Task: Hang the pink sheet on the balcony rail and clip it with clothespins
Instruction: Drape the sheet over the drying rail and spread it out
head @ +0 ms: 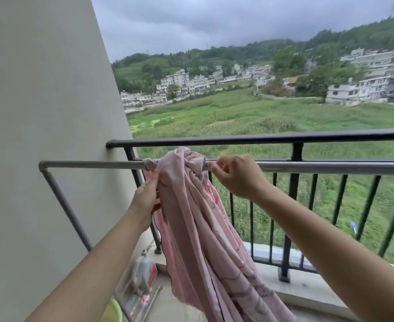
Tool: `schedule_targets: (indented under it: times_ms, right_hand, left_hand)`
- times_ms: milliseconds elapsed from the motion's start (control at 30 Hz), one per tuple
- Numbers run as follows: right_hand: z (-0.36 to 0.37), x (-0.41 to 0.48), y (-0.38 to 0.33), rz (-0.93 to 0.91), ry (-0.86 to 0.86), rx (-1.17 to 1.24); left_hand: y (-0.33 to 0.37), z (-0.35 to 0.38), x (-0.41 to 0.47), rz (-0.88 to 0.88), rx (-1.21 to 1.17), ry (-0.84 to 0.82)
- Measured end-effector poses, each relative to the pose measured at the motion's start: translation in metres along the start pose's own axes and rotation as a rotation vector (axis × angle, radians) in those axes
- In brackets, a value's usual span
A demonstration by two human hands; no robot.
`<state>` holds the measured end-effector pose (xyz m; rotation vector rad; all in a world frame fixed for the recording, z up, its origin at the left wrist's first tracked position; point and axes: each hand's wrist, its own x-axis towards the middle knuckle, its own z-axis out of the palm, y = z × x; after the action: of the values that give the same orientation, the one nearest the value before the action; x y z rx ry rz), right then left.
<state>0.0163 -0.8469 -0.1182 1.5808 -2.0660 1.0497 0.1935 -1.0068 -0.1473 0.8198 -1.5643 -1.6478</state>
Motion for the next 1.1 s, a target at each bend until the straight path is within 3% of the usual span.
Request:
schedule_targets:
  times_ms: [100, 167, 233, 433, 567, 667, 767, 833, 967, 1100]
  right_hand:
    - [0.009, -0.01, -0.009, 0.072, -0.174, 0.055]
    - [0.019, -0.013, -0.017, 0.17, -0.338, 0.15]
    - [0.032, -0.016, -0.038, 0.266, -0.389, 0.215]
    - [0.035, -0.021, -0.036, 0.483, -0.127, -0.02]
    - [0.039, -0.043, -0.024, 0.563, 0.06, -0.195]
    - [0.056, -0.037, -0.038, 0.617, 0.055, -0.114]
    - [0.065, -0.016, -0.056, 0.596, 0.132, 0.09]
    - [0.069, -0.001, -0.069, 0.546, 0.154, 0.107]
    - [0.073, 0.022, -0.077, 0.592, 0.098, 0.131]
    - [0.061, 0.034, -0.059, 0.521, 0.045, 0.065]
  left_hand:
    - [-0.004, -0.005, 0.006, -0.01, -0.16, 0.014]
    - [-0.003, -0.007, 0.008, 0.019, -0.161, 0.017]
    - [0.002, -0.022, 0.008, 0.065, -0.15, 0.02]
    - [0.023, -0.089, 0.044, 0.178, -0.149, 0.232]
    - [0.015, -0.112, 0.057, 0.14, -0.165, 0.286]
    - [0.009, -0.112, 0.05, 0.006, -0.273, 0.06]
    - [0.007, -0.116, 0.05, -0.102, -0.155, -0.23]
    - [0.009, -0.114, 0.053, -0.095, -0.033, -0.24]
    - [0.024, -0.091, 0.059, -0.129, -0.049, -0.388]
    - [0.031, -0.058, 0.065, -0.069, -0.024, -0.263]
